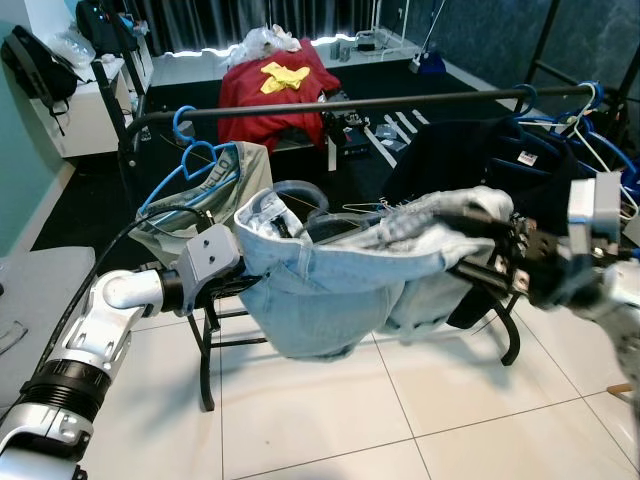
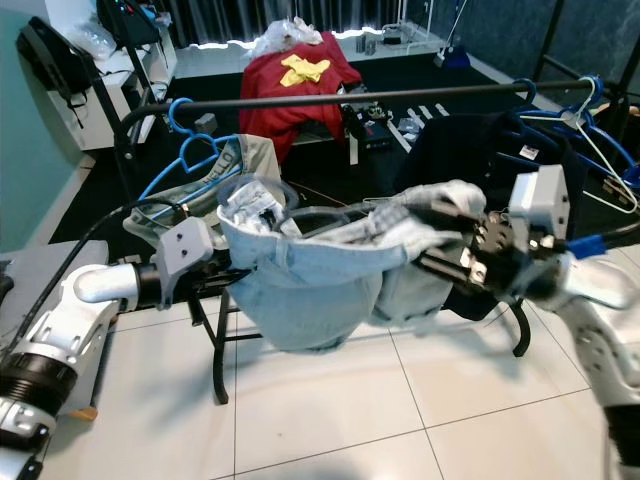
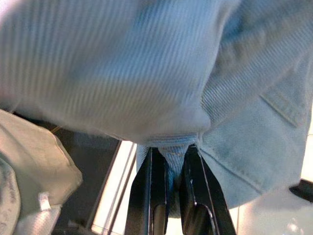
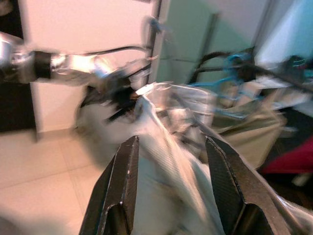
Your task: Hang hanger
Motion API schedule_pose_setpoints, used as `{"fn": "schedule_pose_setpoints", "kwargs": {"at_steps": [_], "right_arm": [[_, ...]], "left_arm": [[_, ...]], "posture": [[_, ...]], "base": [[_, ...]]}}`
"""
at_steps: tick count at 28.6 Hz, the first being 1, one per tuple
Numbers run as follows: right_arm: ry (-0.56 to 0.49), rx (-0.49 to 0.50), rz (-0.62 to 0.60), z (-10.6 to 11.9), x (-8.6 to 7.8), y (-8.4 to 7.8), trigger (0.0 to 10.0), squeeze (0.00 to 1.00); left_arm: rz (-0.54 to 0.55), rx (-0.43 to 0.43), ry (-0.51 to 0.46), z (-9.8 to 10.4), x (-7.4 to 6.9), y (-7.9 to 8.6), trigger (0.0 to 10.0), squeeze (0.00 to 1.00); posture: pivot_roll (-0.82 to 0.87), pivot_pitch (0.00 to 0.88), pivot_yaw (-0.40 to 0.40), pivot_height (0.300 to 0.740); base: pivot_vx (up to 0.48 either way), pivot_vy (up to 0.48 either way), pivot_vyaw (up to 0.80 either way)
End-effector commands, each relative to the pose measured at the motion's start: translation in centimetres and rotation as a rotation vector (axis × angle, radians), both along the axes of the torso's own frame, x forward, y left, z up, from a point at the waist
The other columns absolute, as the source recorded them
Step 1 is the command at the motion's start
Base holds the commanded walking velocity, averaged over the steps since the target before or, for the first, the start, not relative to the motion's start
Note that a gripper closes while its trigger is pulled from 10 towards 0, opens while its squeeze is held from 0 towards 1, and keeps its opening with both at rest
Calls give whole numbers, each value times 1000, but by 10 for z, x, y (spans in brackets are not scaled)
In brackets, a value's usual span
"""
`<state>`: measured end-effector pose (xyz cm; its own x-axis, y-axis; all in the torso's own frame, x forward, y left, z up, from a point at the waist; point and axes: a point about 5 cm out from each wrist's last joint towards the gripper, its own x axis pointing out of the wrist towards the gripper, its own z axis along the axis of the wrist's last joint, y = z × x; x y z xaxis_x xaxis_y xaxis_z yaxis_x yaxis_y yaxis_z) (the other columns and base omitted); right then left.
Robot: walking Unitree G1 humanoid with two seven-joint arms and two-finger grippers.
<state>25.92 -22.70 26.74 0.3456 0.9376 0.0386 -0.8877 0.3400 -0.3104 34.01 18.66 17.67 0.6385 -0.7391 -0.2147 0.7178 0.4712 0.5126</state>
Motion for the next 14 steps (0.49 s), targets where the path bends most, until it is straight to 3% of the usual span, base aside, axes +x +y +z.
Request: {"fn": "schedule_pose_setpoints", "kwargs": {"at_steps": [1, 9, 14], "right_arm": [[-3, -51, -22, 3, -3, -9, 10000, 0], [-5, -96, -116, 10, -1, -28, 10000, 0], [16, 10, -63, 31, -8, -25, 10000, 0]], "left_arm": [[48, -28, -16, 6, 5, 6, 0, 0], [51, -27, -20, 7, 6, 7, 0, 0], [18, -54, -42, 8, 4, 3, 0, 0]], "posture": [[-72, 65, 34, 740], [-70, 59, 33, 740], [-74, 52, 32, 740]], "base": [[0, 0, 0], [0, 0, 0], [0, 0, 0]]}}
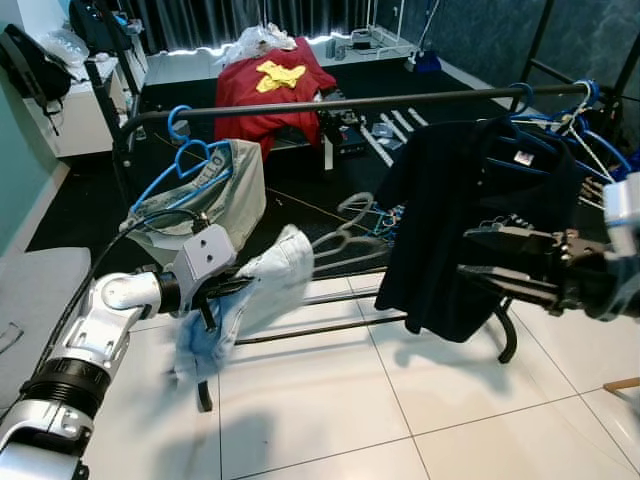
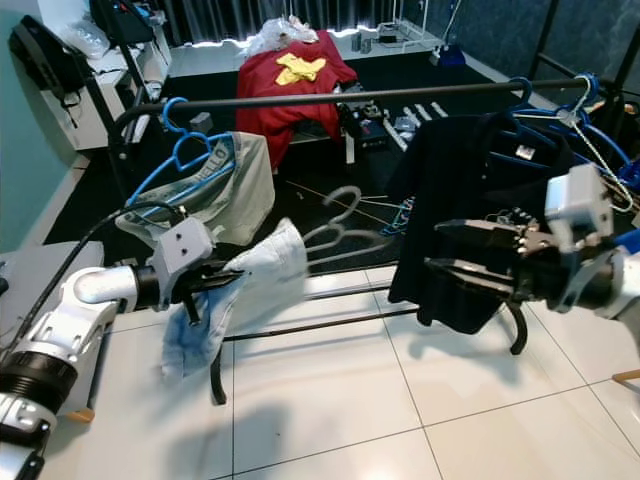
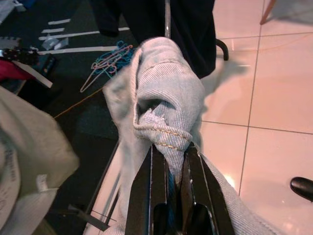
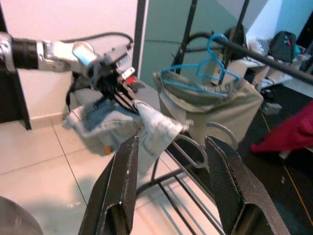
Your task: Hang hanger
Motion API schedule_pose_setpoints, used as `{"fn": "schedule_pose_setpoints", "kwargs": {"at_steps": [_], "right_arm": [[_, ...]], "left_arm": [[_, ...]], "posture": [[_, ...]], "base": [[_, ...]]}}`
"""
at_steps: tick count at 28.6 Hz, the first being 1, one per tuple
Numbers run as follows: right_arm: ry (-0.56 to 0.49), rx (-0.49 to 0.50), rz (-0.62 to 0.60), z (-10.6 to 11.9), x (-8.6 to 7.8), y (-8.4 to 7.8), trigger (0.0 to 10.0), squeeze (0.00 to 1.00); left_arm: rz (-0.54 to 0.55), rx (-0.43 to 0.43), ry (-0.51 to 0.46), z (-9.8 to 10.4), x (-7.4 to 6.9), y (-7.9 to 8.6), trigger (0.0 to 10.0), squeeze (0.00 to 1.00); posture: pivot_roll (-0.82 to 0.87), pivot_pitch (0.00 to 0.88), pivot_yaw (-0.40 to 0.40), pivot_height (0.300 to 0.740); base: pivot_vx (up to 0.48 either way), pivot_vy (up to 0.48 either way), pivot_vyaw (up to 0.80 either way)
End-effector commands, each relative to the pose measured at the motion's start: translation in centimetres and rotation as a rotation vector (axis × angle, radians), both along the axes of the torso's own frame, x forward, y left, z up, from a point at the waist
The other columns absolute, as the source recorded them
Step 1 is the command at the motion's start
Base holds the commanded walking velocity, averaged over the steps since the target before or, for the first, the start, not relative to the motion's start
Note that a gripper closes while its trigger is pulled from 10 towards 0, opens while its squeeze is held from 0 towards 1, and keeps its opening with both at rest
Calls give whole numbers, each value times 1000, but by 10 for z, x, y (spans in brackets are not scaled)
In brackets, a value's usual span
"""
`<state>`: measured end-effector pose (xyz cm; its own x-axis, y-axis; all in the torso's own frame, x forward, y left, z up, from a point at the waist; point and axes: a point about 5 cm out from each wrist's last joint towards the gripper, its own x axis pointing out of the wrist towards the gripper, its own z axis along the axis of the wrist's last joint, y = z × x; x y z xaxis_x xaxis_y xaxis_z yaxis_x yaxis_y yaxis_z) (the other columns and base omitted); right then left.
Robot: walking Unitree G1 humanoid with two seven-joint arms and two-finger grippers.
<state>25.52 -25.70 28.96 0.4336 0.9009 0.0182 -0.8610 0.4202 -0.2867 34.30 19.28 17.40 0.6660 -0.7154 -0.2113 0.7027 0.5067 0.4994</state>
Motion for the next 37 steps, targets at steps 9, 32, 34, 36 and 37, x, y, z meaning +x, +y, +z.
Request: {"fn": "schedule_pose_setpoints", "kwargs": {"at_steps": [9, 32, 34, 36, 37], "right_arm": [[-14, -49, -57, -1, 3, -3, 10000, 0], [357, 162, -389, -177, 22, 79, 10000, 0], [356, 162, -401, -179, 24, 82, 10000, 0], [351, 158, -399, -179, 25, 84, 10000, 0], [341, 150, -398, -179, 26, 86, 10000, 0]], "left_arm": [[-71, -87, -73, 11, 0, -15, 0, 0], [47, -650, 105, -35, -28, -50, 0, 0], [53, -663, 101, -33, -28, -52, 0, 0], [56, -667, 98, -33, -28, -53, 0, 0], [59, -665, 100, -34, -28, -55, 0, 0]], "posture": [[-71, 50, 33, 740], [-16, 33, 30, 740], [-16, 33, 30, 740], [-19, 33, 28, 740], [-20, 34, 28, 740]], "base": [[0, 0, 0], [0, 0, 0], [0, 0, 0], [0, 0, 0], [0, 0, 0]]}}
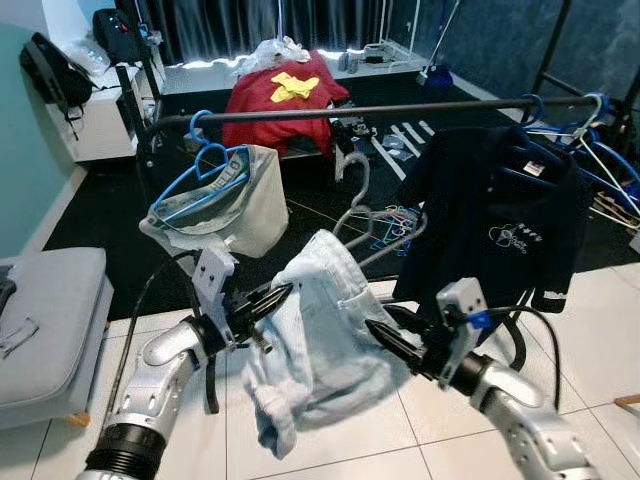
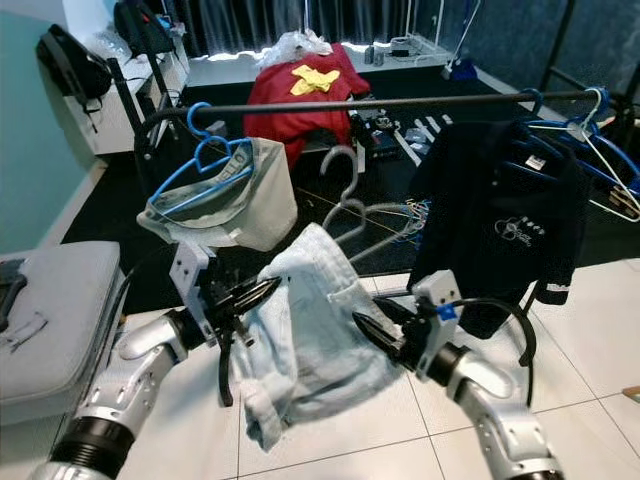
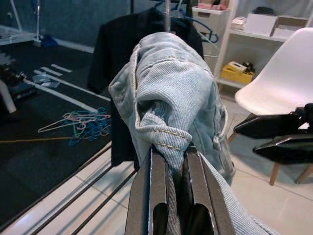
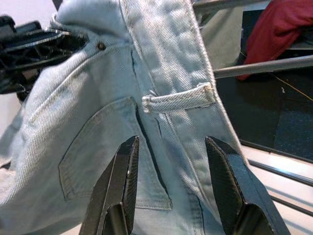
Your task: Hang hanger
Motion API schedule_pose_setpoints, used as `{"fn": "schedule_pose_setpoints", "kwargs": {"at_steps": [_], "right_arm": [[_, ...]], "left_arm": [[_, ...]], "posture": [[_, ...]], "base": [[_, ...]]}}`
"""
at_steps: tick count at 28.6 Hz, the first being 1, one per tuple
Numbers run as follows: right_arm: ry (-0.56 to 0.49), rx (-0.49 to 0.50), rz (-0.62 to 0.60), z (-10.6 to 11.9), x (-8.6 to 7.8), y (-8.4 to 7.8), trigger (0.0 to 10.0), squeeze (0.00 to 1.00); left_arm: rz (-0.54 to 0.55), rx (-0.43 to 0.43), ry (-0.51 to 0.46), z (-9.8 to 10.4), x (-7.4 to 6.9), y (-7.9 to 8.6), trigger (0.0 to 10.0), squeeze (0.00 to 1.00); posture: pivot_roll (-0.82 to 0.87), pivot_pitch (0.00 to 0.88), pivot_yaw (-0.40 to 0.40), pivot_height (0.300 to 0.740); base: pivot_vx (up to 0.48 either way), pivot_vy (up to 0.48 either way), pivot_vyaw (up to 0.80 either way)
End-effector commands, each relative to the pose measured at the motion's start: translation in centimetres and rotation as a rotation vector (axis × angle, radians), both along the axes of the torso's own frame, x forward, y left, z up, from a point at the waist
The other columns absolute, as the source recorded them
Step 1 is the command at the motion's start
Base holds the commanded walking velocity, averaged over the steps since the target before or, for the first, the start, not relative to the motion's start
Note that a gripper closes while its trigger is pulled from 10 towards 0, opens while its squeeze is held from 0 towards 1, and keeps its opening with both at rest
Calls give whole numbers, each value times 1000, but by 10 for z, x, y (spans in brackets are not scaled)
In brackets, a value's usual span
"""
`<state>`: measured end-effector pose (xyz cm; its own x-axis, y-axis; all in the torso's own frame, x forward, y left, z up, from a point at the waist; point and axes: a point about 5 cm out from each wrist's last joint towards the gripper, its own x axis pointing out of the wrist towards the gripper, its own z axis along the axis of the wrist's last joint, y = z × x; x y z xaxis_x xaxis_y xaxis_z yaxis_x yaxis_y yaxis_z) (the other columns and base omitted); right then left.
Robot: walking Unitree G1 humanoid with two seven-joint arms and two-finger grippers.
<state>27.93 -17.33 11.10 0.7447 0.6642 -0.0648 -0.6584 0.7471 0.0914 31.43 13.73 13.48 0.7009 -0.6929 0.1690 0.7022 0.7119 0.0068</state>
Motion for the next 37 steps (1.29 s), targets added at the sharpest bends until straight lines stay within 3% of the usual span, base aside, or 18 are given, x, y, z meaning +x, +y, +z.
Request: {"fn": "schedule_pose_setpoints", "kwargs": {"at_steps": [1, 4, 6, 8, 10, 13, 14, 15, 16, 21, 24, 30, 32, 37], "right_arm": [[-13, -18, 2, 0, 1, 3, 10000, 0], [0, -46, -28, -4, 4, 5, 10000, 0], [33, -80, -143, -11, 12, 1, 10000, 0], [33, -87, -181, -12, 14, -1, 10000, 0], [10, -110, -255, -11, 21, -1, 10000, 0], [1, -124, -290, -10, 24, -1, 10000, 0], [-25, -154, -308, -8, 27, 1, 10000, 0], [-38, -159, -323, -8, 28, 2, 10000, 0], [-47, -151, -333, -7, 28, 3, 10000, 0], [-72, -110, -343, -5, 27, 8, 10000, 0], [-112, -140, -317, -6, 28, 14, 10000, 0], [-121, -160, -353, -7, 28, 10, 10000, 0], [-140, -176, -384, 0, 27, -7, 10000, 0], [-167, -204, -357, 6, 24, -16, 10000, 0]], "left_arm": [[15, -24, -18, 6, 1, 1, 0, 0], [61, -6, -1, 2, 5, -2, 0, 0], [126, 35, 40, -3, 10, -4, 0, 0], [145, 44, 55, -4, 11, -5, 0, 0], [280, 65, 80, -3, 20, 6, 0, 0], [337, 72, 84, -2, 23, 10, 0, 0], [420, 58, 120, -1, 27, 18, 0, 0], [478, 51, 164, -2, 28, 23, 9294, 0], [513, 38, 197, -1, 30, 26, 10000, 0], [505, 70, 187, 4, 31, 31, 10000, 0], [502, 100, 170, 5, 31, 34, 10000, 0], [511, 100, 185, 1, 30, 32, 10000, 0], [504, 150, 164, 4, 31, 18, 10000, 0], [457, 138, 121, 10, 32, 12, 10000, 0]], "posture": [[-20, 34, 28, 740], [-19, 35, 29, 740], [-24, 36, 22, 740], [-25, 40, 15, 740], [-36, 36, 1, 740], [-39, 41, 2, 740], [-46, 57, 6, 740], [-55, 64, 7, 740], [-65, 65, 3, 740], [-73, 66, -2, 740], [-91, 71, 31, 740], [-94, 69, 29, 740], [-130, 133, 39, 740], [-135, 135, 25, 740]], "base": [[0, 0, 0], [0, 0, 0], [0, 0, 0], [0, 0, 0], [0, 0, 0], [0, 0, 0], [0, 0, 0], [0, 0, 0], [0, 0, 0], [0, 0, 0], [0, 0, 0], [0, 0, 0], [0, 0, 0], [0, 0, 0]]}}
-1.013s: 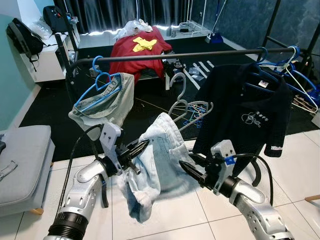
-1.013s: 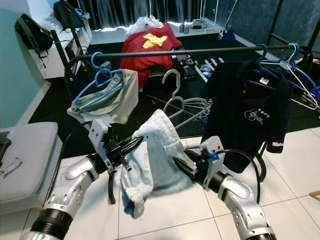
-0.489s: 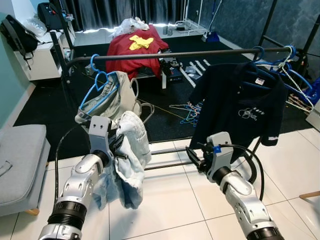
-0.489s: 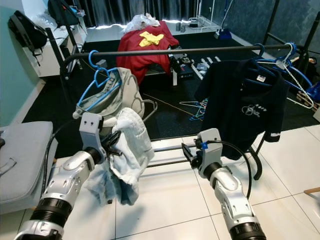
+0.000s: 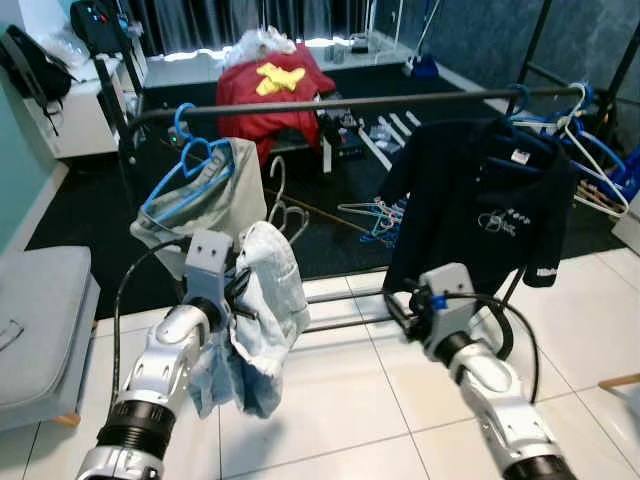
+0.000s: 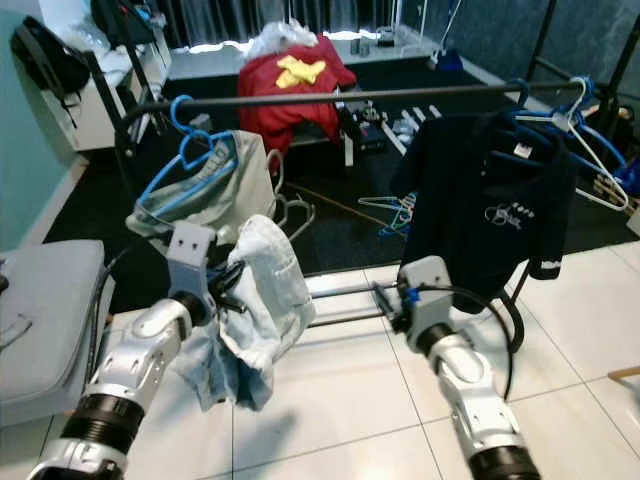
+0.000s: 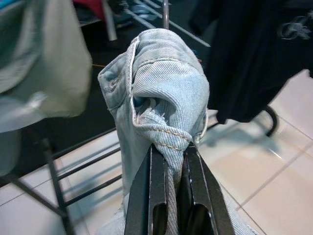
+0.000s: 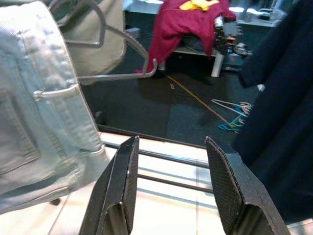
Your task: Hang hanger
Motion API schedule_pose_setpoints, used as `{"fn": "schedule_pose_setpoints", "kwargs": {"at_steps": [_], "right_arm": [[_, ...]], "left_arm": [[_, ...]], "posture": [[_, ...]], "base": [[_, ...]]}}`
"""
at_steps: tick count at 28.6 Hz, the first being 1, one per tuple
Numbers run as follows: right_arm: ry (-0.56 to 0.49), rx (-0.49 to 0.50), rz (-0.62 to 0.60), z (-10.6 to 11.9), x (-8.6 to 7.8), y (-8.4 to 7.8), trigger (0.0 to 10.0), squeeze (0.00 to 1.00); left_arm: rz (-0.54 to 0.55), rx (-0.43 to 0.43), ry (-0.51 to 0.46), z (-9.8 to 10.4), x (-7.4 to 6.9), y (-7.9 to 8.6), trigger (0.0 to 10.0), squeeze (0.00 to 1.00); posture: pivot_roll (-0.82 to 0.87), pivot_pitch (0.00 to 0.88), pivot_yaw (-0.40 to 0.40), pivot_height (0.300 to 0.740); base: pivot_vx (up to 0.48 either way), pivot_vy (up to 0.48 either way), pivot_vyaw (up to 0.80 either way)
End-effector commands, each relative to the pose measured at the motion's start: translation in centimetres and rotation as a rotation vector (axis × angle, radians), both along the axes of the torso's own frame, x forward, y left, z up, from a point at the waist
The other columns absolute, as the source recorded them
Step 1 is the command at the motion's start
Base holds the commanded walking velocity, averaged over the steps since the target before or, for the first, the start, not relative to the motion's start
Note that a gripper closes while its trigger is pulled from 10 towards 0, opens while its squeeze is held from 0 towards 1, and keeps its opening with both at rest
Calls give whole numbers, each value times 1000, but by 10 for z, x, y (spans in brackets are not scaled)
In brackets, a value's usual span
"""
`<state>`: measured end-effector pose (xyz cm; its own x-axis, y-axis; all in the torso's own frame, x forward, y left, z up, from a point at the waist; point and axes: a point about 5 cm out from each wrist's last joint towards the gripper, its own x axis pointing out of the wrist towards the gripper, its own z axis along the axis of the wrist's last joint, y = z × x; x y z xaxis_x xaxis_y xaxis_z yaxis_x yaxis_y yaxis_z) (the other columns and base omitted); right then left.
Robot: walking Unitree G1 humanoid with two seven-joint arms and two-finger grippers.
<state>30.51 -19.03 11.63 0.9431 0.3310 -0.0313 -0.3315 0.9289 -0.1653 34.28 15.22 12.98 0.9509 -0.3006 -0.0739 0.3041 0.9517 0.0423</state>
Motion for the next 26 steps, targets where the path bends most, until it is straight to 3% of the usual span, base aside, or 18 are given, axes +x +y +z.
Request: {"fn": "schedule_pose_setpoints", "kwargs": {"at_steps": [1, 3, 4, 6, 7, 10, 13, 15, 17, 18, 20, 25, 26], "right_arm": [[-10, -7, 50, 1, -4, 3, 10000, 0], [2, 28, 128, 0, -7, 11, 10000, 0], [2, 28, 128, 0, -7, 11, 10000, 0], [11, 94, 235, -1, -11, 26, 10000, 0], [24, 75, 354, -2, -16, 39, 10000, 0], [30, 64, 388, -1, -18, 41, 10000, 0], [41, 102, 553, 2, -36, 48, 10000, 0], [41, 102, 553, 2, -36, 48, 10000, 0], [16, 114, 611, 8, -43, 44, 10000, 0], [16, 114, 611, 8, -43, 44, 10000, 0], [-109, 85, 572, 29, -37, 31, 10000, 0], [-180, 66, 528, 39, -35, 22, 10000, 0], [-207, 79, 496, 46, -35, 14, 10000, 431]], "left_arm": [[-40, -38, -91, 20, 4, 3, 10000, 0], [-48, -124, -154, 33, 3, 17, 10000, 0], [-48, -124, -154, 33, 3, 17, 10000, 0], [-111, -370, -261, 57, -1, 29, 10000, 0], [-296, -515, -318, 73, -12, 32, 10000, 0], [-357, -541, -323, 76, -16, 30, 10000, 0], [-530, -572, -337, 80, -29, 30, 10000, 0], [-530, -572, -337, 80, -29, 30, 10000, 0], [-606, -570, -330, 81, -32, 26, 10000, 0], [-606, -570, -330, 81, -32, 26, 10000, 0], [-686, -519, -291, 80, -30, 23, 10000, 0], [-690, -460, -284, 78, -27, 26, 10000, 0], [-685, -445, -293, 80, -25, 30, 10000, 0]], "posture": [[-129, 119, 5, 740], [-125, 101, -9, 740], [-125, 101, -9, 740], [-137, 100, -3, 740], [-166, 103, -5, 740], [-166, 103, -5, 740], [-147, 53, -41, 740], [-147, 53, -41, 740], [-134, 42, -28, 740], [-134, 42, -28, 740], [-161, 72, -38, 740], [-159, 55, -27, 740], [-178, 61, -14, 740]], "base": [[0, 0, 0], [0, 0, 0], [0, 0, 0], [0, 0, 0], [0, 0, 0], [0, 0, 0], [0, 0, 0], [0, 0, 0], [0, 0, 0], [0, 0, 0], [0, 0, 0], [0, 0, 0], [0, 0, 0]]}}
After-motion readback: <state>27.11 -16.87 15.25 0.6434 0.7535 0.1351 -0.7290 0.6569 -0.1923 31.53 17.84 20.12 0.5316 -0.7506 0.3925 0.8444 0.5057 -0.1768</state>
